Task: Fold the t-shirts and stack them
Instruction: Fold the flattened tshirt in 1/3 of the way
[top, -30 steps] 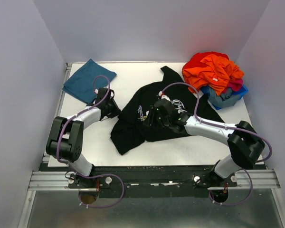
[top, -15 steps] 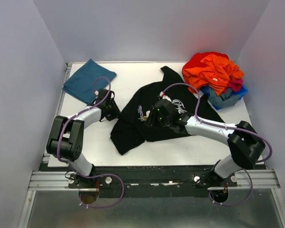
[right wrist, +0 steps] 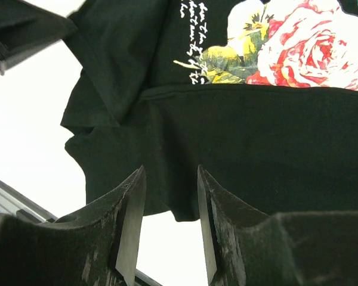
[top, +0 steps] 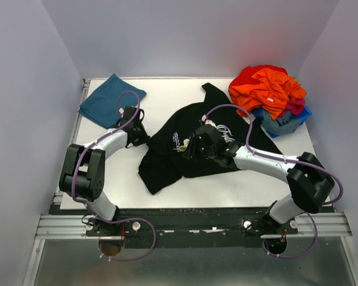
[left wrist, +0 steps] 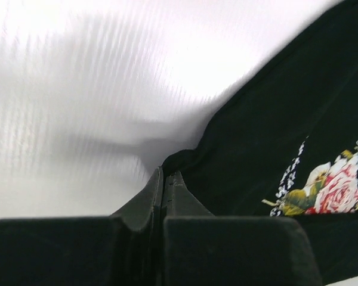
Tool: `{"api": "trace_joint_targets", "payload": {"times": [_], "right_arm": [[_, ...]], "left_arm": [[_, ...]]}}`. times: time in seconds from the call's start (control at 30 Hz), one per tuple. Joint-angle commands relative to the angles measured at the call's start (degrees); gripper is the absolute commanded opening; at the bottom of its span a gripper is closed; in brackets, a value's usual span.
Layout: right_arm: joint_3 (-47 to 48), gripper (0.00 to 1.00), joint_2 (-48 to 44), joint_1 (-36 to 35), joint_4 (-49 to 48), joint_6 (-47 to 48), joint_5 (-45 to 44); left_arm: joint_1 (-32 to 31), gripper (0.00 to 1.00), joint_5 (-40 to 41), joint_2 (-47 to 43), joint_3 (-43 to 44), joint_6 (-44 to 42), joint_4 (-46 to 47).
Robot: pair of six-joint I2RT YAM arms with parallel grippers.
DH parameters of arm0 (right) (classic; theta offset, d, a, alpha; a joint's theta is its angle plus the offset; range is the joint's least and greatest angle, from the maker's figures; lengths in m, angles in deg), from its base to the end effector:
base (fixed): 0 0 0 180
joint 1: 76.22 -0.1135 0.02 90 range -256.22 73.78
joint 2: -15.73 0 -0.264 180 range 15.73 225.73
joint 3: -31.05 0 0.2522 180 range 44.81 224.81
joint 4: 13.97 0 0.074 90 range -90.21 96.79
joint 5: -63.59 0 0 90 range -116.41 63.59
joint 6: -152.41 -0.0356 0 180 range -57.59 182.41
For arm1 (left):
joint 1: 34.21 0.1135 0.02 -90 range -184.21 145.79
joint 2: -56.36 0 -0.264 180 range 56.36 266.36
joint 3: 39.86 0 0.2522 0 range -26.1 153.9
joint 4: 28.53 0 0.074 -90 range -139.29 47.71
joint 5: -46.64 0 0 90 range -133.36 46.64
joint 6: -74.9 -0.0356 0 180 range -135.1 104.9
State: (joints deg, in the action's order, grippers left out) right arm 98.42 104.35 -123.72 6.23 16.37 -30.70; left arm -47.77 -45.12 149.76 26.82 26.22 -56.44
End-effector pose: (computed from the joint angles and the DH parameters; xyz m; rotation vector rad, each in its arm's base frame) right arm 0.2254 0.2421 0.2135 0.0100 2.4109 0.7303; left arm 0.3151 -0.0771 0.1743 -0.6059 2.5044 -0.4137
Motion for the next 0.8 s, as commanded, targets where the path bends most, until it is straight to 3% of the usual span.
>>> {"api": "trace_joint_targets", "payload": {"times": [0.0, 0.77], "right_arm": [[-0.78, 0.48, -1.96, 0.22, -0.11, 0.69, 0.69], [-4.64, 0.49, -6.79, 1.36, 4.90, 4.29, 2.44]], "left_arm": [[2.30, 0.00, 6.23, -0.07, 7.43, -2.91, -4.03], [14.62, 0.00, 13.97, 22.77, 38.19, -10.29, -16.60]]}}
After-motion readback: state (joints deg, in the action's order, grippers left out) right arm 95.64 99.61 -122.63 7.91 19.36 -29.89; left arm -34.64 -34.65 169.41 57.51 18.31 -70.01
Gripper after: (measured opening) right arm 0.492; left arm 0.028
